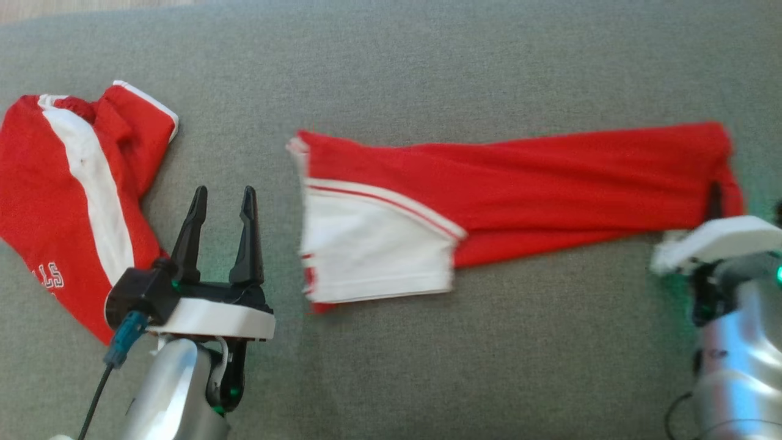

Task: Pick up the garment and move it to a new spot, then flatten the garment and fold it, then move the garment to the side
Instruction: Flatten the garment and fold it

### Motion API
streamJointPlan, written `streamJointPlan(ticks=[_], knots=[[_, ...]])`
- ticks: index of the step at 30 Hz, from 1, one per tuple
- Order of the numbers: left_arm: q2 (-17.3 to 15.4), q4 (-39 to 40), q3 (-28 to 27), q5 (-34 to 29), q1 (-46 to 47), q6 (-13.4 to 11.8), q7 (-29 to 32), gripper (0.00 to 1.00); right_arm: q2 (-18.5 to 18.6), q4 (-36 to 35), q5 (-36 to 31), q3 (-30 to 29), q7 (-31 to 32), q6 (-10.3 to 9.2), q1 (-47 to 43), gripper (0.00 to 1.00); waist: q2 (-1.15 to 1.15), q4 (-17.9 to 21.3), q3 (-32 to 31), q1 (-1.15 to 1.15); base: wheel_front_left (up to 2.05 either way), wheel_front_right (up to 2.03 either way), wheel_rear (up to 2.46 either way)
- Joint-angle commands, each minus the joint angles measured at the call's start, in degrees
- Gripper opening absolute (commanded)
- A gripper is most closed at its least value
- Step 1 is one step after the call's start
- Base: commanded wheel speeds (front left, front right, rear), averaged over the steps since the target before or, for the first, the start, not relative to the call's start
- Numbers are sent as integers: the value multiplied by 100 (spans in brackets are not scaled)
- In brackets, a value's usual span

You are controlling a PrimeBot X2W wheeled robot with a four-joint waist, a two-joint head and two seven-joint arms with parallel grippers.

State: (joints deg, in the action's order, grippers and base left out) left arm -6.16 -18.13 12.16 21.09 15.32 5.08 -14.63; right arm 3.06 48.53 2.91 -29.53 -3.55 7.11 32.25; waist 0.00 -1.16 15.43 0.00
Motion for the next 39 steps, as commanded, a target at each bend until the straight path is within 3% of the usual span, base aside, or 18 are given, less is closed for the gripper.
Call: streamJointPlan(ticks=[1,8,14,17,39], knots=[[-34,155,-244,-68,142,11,-37,100,182,-260,-115,-136,-105,37,32,0,0,15,-34,0,0,0,0],[24,113,-334,-92,39,51,-37,100,197,-806,-872,-1525,-326,37,159,0,0,99,-246,0,0,0,0],[61,76,-371,-116,-39,68,-37,100,20,-1075,-880,-1348,-370,37,284,0,0,141,-451,0,0,0,0],[93,58,-373,-130,-101,76,-37,100,-11,-1197,-636,-958,-350,37,295,0,0,126,-605,0,0,0,0],[201,-49,-360,-121,-423,112,-37,100,-18,-1499,2623,3840,-301,37,-861,0,0,-594,-1078,0,0,0,0]])
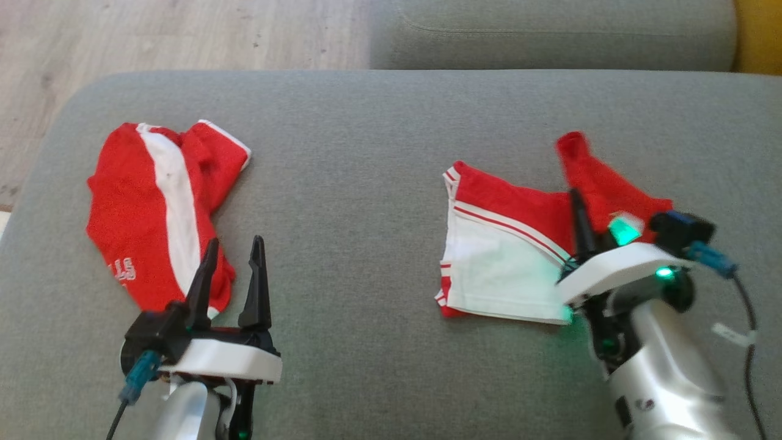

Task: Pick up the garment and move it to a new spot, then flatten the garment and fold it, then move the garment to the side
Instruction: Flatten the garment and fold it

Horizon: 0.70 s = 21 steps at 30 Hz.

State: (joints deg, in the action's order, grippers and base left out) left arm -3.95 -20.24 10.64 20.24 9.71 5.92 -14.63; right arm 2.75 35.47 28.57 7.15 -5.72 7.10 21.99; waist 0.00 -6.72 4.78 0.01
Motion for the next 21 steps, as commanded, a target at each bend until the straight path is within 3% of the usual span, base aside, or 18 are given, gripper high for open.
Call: streamJointPlan(ticks=[1,7,16,17,18,21], knots=[[-16,155,-198,-36,136,31,-37,100,13,-162,149,347,-120,39,173,0,0,-69,-12,-1,0,0,0],[6,114,-131,-34,155,47,-37,100,13,207,590,1271,-301,39,324,0,0,-242,20,-1,0,0,0],[-3,68,-181,-32,191,47,-37,100,13,720,1075,2160,-390,39,541,0,0,-368,97,-1,0,0,0],[-2,60,-188,-32,192,46,-37,100,13,790,1126,2263,-369,39,566,63,0,-369,105,-1,0,0,0],[-1,50,-189,-32,193,46,-37,100,13,862,1199,2376,-294,39,584,100,0,-371,112,-1,0,0,0],[4,33,-198,-31,194,47,-37,100,13,823,1413,2655,-392,39,670,100,0,-346,110,-1,0,0,0]])
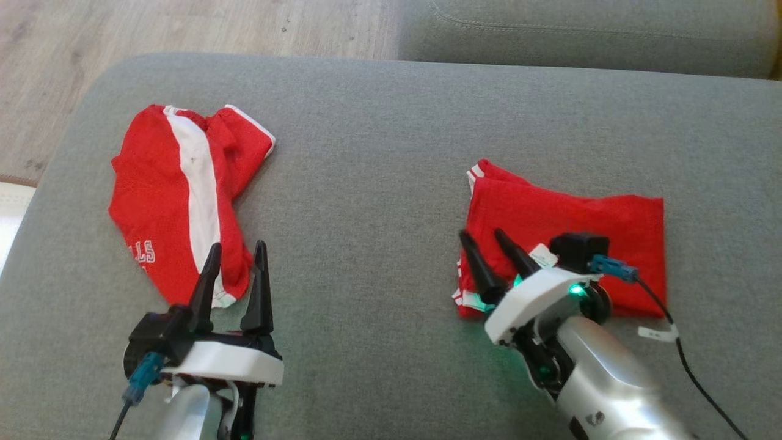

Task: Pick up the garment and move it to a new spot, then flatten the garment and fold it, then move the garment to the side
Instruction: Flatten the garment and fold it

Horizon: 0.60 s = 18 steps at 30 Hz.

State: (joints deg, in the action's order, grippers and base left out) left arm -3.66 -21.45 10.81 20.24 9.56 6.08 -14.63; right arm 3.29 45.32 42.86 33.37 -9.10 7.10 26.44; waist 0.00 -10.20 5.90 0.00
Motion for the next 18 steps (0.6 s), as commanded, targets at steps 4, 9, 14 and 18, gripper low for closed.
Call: streamJointPlan(ticks=[4,9,14,18], knots=[[-23,146,-261,-32,195,15,-37,100,-41,-403,258,403,-142,39,321,100,0,117,-58,0,0,0,0],[-17,192,-292,-43,154,8,-37,100,-41,-474,97,396,-313,39,593,100,0,341,-149,0,0,0,0],[-3,331,-306,-49,124,16,-37,100,-41,-297,-702,-270,-488,39,841,100,0,581,-216,0,0,0,0],[13,483,-329,-54,110,16,-37,100,-40,-372,-1606,-1089,-560,39,765,100,0,758,-216,0,0,0,0]])
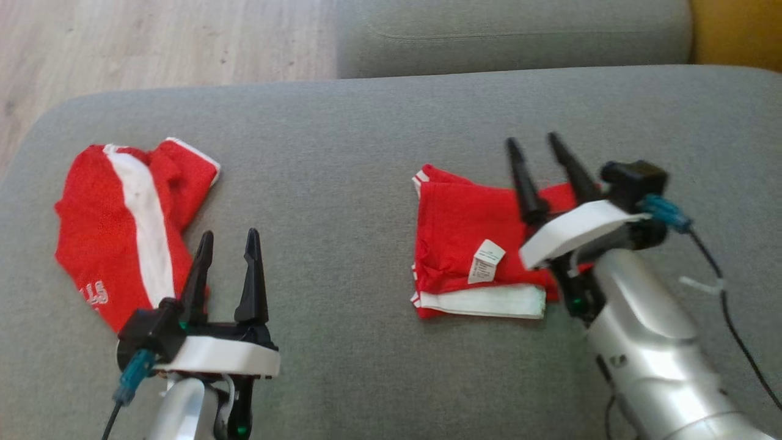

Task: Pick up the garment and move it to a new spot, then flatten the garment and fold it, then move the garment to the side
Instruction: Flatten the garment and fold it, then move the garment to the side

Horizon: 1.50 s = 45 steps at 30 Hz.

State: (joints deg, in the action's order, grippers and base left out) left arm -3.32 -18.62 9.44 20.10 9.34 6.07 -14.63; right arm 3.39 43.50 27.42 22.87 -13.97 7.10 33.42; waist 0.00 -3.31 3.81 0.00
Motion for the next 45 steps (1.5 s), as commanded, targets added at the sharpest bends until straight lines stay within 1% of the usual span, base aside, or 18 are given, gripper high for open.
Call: streamJointPlan(ticks=[1,5,7,9,10,15,18,22,25,45], knots=[[-17,226,-186,-41,131,20,-37,100,-15,-274,-254,-252,-81,39,-28,100,0,101,-5,0,0,0,0],[-4,334,-212,-52,124,16,-37,100,221,-794,-996,-975,-95,39,-556,100,0,245,21,0,0,0,0],[3,383,-244,-60,119,9,-37,100,277,-1120,-1287,-1271,-97,39,-871,100,0,302,35,0,0,0,0],[11,428,-275,-48,103,11,-37,100,284,-1443,-1532,-1544,-99,39,-1195,100,0,342,48,0,0,0,0],[18,465,-306,-35,77,15,-37,100,247,-1760,-1766,-1797,-100,39,-1495,100,0,372,61,0,0,0,0],[32,549,-387,-54,8,25,-37,100,57,-2448,-2167,-2180,-101,39,-2082,100,0,407,89,0,0,0,0],[38,591,-440,-99,-29,30,-37,100,-13,-2687,-2267,-2304,-102,39,-2287,100,0,407,101,0,0,0,0],[41,619,-469,-142,-64,38,-37,100,-41,-2817,-2319,-2343,-102,39,-2401,100,0,401,110,0,0,0,0],[42,633,-449,-117,-85,42,-37,100,-47,-2885,-2240,-2330,-102,39,-2460,100,0,386,116,0,0,0,0],[44,625,-336,-162,-49,20,-37,100,-51,-2873,-2223,-2358,-71,39,-2474,100,0,260,210,0,0,0,0]])
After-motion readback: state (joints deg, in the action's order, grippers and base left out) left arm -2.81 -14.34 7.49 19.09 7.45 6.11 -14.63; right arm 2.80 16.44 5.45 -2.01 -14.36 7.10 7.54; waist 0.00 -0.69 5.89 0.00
